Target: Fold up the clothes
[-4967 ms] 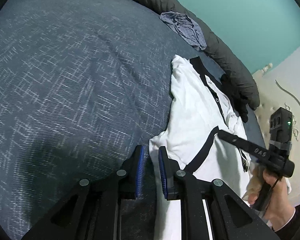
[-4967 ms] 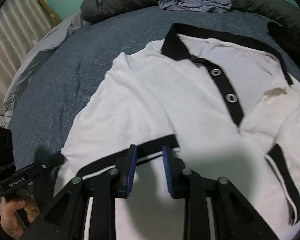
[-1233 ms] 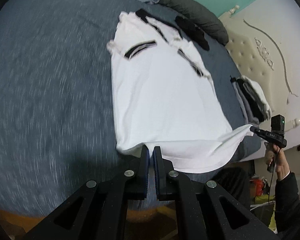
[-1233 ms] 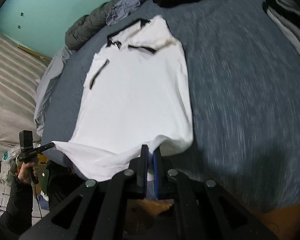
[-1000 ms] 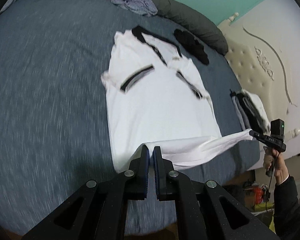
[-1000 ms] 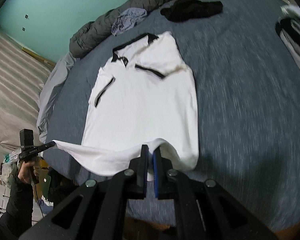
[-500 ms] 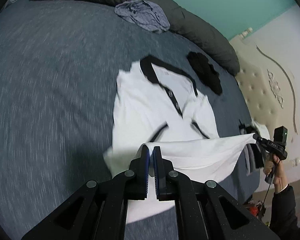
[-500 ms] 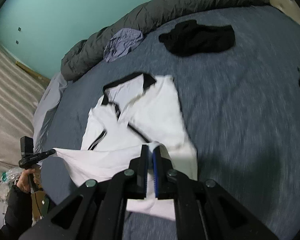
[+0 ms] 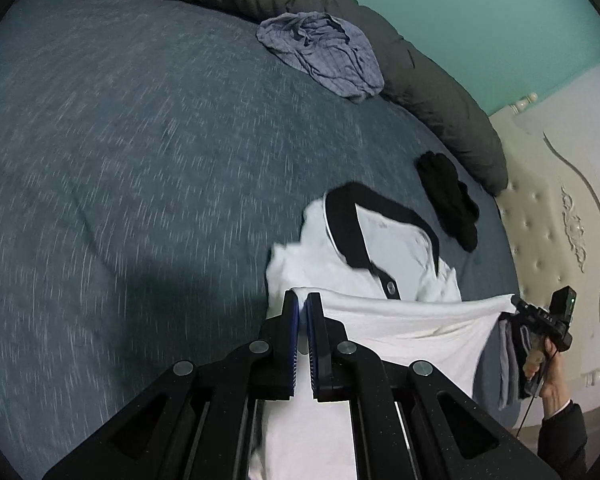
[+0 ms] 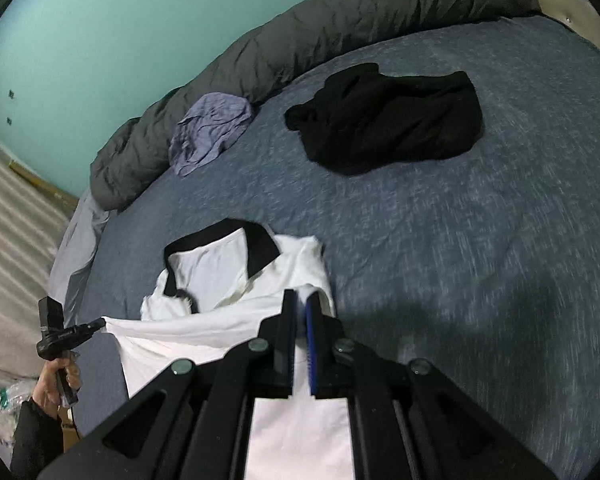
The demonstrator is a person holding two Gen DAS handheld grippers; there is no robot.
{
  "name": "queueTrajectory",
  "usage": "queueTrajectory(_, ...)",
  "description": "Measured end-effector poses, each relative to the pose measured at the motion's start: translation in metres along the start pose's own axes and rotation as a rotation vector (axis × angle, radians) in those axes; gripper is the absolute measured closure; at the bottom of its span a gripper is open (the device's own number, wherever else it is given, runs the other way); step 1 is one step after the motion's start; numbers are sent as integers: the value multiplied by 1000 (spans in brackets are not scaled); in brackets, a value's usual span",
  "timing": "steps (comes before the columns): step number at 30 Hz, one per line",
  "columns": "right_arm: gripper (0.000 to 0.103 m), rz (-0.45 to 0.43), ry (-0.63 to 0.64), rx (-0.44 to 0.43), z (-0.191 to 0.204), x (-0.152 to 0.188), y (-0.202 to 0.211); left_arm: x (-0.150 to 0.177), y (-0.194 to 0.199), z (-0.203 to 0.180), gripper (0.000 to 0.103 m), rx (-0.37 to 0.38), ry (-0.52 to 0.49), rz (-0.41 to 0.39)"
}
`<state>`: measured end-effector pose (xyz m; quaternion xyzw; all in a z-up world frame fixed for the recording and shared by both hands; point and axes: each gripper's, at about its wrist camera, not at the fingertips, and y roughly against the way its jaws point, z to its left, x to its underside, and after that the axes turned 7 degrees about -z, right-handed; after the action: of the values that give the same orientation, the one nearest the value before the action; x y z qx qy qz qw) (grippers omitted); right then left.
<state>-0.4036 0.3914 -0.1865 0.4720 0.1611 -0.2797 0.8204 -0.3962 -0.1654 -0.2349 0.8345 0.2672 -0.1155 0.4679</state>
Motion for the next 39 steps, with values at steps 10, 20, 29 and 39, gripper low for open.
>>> queueTrajectory(10,99,-37,-8,99,-18,-37,-47,-25,-51,10,98,-45,0,-15)
queueTrajectory(20,99,60,56,83,-30,21,-75,5,-49,47,53,-105,37,-29)
queueTrajectory(29,95,83,160,77,-18,50,-77,37,-50,11,53,-113,-222,20)
queueTrajectory(39,95,129,263,163,-3,45,-124,21,-84,2,53,-220,-320,10)
